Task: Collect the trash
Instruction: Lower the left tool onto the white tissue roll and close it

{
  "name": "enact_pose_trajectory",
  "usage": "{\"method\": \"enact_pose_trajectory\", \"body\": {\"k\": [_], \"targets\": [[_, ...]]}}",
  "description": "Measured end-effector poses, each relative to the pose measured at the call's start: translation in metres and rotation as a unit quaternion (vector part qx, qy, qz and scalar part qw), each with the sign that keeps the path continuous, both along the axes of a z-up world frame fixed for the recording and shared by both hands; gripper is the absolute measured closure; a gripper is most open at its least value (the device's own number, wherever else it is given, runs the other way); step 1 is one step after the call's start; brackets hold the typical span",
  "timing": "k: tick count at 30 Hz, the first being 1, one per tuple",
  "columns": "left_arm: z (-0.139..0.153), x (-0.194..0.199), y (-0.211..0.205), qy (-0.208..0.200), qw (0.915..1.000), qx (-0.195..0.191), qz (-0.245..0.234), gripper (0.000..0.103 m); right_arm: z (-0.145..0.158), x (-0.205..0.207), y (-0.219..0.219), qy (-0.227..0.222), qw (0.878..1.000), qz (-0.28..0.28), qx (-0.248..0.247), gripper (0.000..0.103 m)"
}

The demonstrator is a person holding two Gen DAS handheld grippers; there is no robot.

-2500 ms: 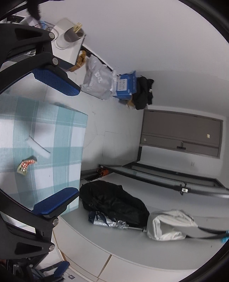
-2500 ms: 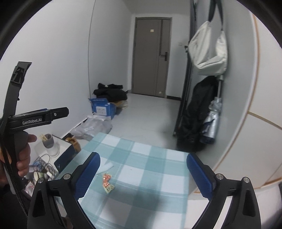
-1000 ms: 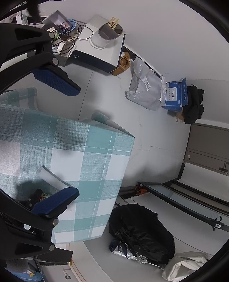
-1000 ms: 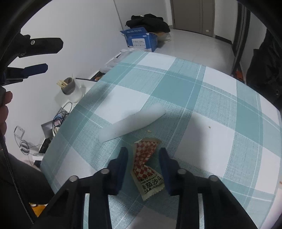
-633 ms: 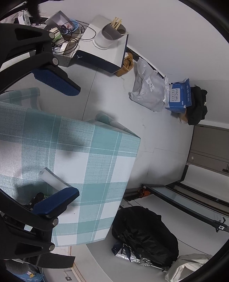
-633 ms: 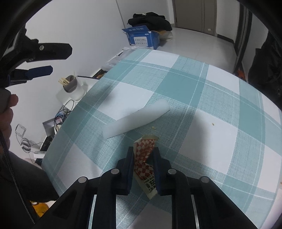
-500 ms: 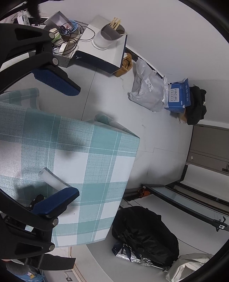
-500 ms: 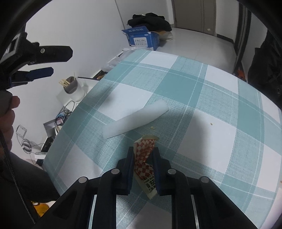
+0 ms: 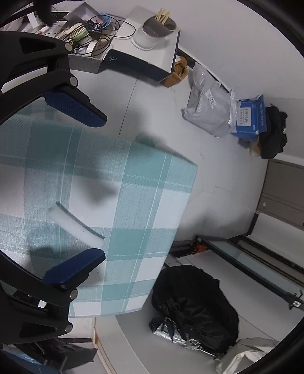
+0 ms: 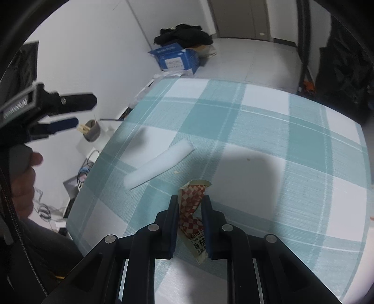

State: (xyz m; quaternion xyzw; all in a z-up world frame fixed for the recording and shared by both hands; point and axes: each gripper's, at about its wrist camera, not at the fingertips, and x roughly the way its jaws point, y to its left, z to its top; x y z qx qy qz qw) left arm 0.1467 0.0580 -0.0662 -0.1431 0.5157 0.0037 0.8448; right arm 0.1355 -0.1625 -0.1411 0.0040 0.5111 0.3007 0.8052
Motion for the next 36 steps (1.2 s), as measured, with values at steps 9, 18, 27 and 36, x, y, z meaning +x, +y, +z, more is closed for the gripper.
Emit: {"method": "enact_pose_trajectory", "body": {"k": [9,18,27,36], "targets": [[-0.012,0.013,-0.042,0.021,0.9972,0.037,-0.062,0.001,0.002,0.001,-0.035,0.000,1.000,-0.024,0.008,0.085],[-0.039,0.015,-0.075,0.047,0.9845,0.099,-0.137,0.017,0.000,0.000,-0.070,0.004,0.999,-0.040,0.003,0.085],[-0.050,0.015,-0.089,0.060,0.9769,0.126,-0.162,0.052,0.005,-0.004,-0.087,0.000,0.999,-0.043,0.016,0.085],[-0.047,0.012,-0.100,0.062,0.9734,0.129,-0.179,0.086,0.007,-0.004,-0.093,-0.001,0.999,-0.045,0.024,0.085]]}}
